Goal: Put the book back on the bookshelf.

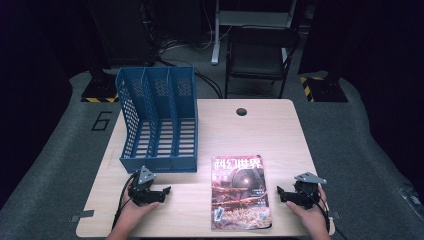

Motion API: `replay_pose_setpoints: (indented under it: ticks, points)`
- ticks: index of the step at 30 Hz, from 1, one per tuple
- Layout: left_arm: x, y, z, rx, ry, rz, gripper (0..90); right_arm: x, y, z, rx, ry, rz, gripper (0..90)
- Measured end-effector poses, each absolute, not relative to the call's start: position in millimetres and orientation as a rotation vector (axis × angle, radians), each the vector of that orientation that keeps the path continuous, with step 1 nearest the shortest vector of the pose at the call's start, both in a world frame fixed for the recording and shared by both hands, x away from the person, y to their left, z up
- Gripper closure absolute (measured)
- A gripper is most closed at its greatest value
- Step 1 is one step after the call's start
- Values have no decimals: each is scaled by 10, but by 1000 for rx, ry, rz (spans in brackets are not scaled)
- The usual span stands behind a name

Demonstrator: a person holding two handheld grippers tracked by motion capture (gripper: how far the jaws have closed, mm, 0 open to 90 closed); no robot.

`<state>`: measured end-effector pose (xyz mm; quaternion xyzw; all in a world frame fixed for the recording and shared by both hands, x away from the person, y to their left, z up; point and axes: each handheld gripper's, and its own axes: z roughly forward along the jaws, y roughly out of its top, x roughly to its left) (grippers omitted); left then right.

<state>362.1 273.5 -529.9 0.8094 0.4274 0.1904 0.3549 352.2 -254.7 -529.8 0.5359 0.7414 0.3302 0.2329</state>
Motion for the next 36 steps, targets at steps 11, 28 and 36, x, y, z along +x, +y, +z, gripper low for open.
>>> replay_pose_setpoints:
  ticks: [11,28,36]
  points:
    - [3598,2721,-5301,2090,1100,492,145,3542,-2508,-5301,1495,2032,896,41]
    - [3522,2671,-5221,2123,1087,406,280,3537,-2480,-5225,1513,2048,871,264]
    - [3485,2512,-5110,2091,1038,340,340,3477,-2364,-5125,1517,2106,874,372]
